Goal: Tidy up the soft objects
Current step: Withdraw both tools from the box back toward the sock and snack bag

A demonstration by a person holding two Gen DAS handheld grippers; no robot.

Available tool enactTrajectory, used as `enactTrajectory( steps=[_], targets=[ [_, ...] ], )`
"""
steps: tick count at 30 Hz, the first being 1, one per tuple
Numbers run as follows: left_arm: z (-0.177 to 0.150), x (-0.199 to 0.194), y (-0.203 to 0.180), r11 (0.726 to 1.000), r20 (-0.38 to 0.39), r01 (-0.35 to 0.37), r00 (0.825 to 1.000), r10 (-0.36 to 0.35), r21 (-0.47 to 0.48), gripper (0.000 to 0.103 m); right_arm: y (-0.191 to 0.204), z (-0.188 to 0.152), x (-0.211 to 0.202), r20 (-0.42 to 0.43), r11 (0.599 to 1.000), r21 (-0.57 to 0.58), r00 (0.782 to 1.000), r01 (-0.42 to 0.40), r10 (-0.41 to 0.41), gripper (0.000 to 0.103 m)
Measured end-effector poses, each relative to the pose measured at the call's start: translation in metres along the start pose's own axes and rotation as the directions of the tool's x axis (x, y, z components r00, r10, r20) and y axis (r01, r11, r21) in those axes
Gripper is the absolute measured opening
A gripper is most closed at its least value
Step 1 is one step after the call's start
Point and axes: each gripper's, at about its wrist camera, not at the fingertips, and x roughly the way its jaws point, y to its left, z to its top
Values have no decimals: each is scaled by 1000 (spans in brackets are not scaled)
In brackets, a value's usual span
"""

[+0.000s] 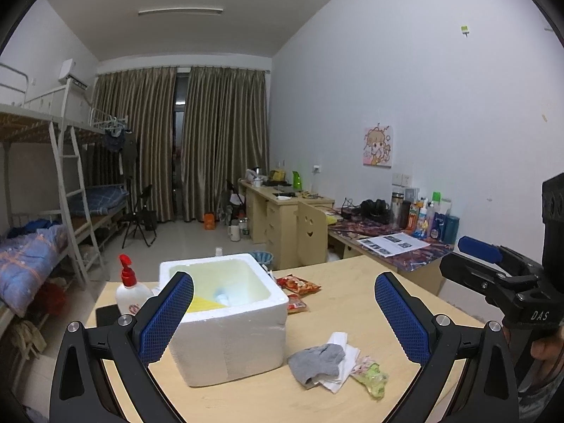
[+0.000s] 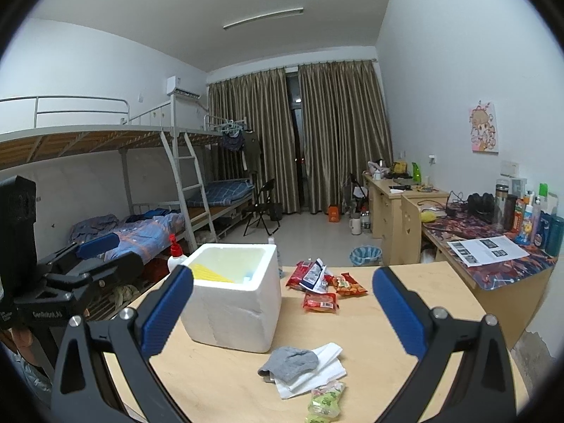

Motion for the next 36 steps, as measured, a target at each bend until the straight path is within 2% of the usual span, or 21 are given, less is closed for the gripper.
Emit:
enactTrajectory(
  steps=[5, 12, 18, 22, 36],
  targets=[
    [-9, 7, -2, 1000, 3, 10, 1000, -10, -21, 103, -3, -10, -4, 5, 1000, 1, 1000, 18, -18, 103],
    [-42, 20, -11, 999, 28, 37, 999, -36, -24, 103, -14, -39, -1, -14, 999, 11, 999, 39, -38, 103],
    [-71, 40, -13, 996, -15, 66, 998, -67, -52, 103, -24, -62, 0, -44, 998, 24, 997, 62, -61, 103],
    [-85, 50, -12, 997, -38, 53, 998, -55, -51, 103, -29, -71, 0, -54, 998, 24, 997, 62, -60, 103],
    [-120, 80, -13, 992, -115, 109, 987, -116, -65, 103, -35, -101, 12, -137, 997, 28, 989, 67, -63, 103]
  ],
)
